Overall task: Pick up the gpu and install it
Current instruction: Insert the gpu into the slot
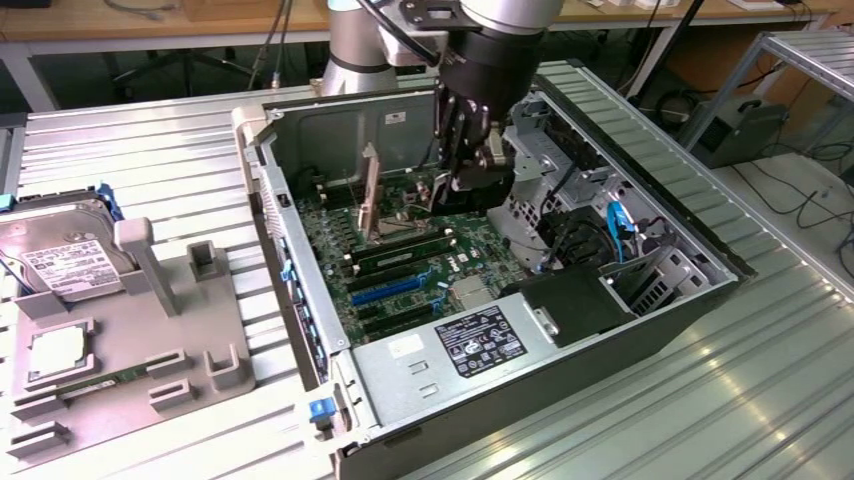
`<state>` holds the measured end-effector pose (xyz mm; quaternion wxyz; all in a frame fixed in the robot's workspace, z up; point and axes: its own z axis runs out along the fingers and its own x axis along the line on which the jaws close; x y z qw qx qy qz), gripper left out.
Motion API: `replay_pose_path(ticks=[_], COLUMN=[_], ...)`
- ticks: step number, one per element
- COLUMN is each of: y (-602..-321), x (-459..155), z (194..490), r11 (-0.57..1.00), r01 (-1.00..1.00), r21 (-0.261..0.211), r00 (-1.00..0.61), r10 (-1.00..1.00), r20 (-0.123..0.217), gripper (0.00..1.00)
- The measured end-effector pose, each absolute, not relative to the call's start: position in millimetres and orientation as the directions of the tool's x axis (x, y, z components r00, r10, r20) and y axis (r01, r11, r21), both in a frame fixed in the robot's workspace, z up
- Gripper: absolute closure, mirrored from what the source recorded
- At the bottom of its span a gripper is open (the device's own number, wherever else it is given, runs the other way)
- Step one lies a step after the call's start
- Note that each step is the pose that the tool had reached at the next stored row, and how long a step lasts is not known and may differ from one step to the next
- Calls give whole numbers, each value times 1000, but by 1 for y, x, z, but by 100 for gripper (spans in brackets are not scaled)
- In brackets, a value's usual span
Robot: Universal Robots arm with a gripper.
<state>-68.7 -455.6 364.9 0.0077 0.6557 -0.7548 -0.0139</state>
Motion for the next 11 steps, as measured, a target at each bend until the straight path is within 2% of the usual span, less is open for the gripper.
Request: replay_pose_path(ticks=[11], y=[-460], x=[-112], z=[347], r11=[135], r01=[-991], r21=[24], r00=[-135], r10=[-991], r20=[-8], gripper=[71])
